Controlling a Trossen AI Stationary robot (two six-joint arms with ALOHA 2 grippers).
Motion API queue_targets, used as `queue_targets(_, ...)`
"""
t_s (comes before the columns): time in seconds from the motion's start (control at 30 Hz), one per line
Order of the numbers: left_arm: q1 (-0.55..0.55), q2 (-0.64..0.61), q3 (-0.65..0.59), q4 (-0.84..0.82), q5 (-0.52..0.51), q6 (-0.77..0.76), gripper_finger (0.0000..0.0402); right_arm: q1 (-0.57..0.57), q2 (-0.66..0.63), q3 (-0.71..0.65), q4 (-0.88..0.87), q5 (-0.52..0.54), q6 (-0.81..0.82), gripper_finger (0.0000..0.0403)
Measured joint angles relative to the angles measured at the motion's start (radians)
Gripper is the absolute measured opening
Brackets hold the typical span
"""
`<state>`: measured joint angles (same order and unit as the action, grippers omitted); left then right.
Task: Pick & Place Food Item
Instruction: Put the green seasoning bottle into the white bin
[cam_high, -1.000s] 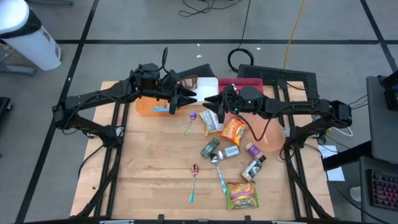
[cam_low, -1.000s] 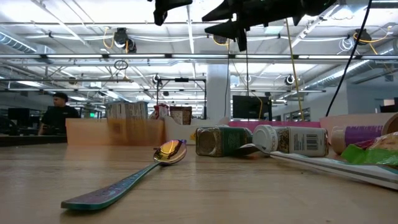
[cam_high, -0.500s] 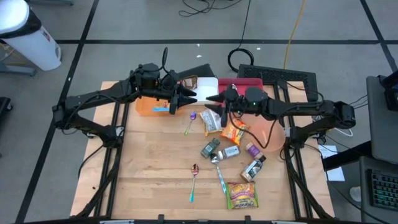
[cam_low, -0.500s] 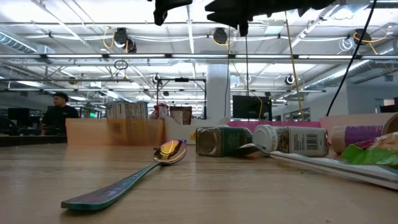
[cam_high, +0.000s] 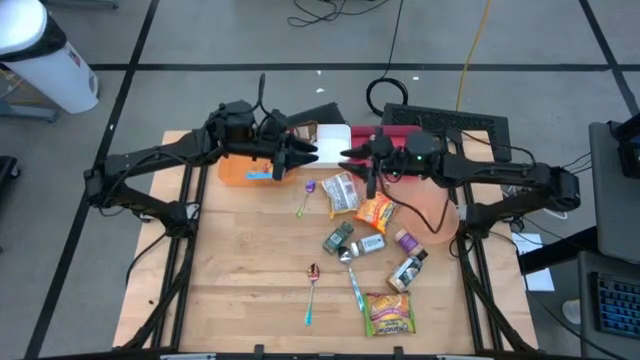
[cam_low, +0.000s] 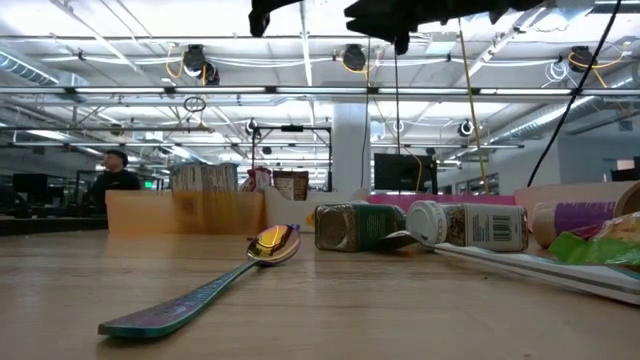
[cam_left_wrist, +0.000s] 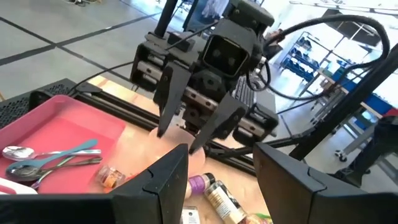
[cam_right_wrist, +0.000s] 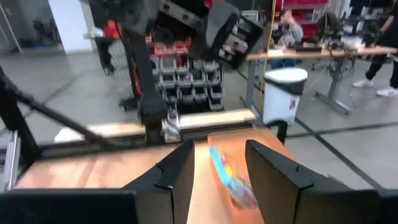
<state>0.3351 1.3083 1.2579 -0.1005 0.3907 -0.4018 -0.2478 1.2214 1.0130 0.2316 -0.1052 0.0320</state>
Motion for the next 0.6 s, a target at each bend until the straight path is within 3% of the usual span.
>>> queue_targets(0.23, -0.039, 0.0, 0.0, -0.034, 0.027, -0.015, 0.0189, 0.032, -0.112, 0.0, -0.137, 0.043, -0.026, 0.0132)
queue_targets(0.4, -0.102, 0.0, 0.0, -0.168, 0.052, 0.04, 0.0189, 0.087, -0.162, 0.0, -0.179, 0.086, -0.026, 0.0134)
queue_targets(0.6, -0.167, 0.0, 0.0, -0.44, -0.065, 0.103, 0.0189, 0.164, -0.169, 0.0, -0.2, 0.168, -0.026, 0.0131)
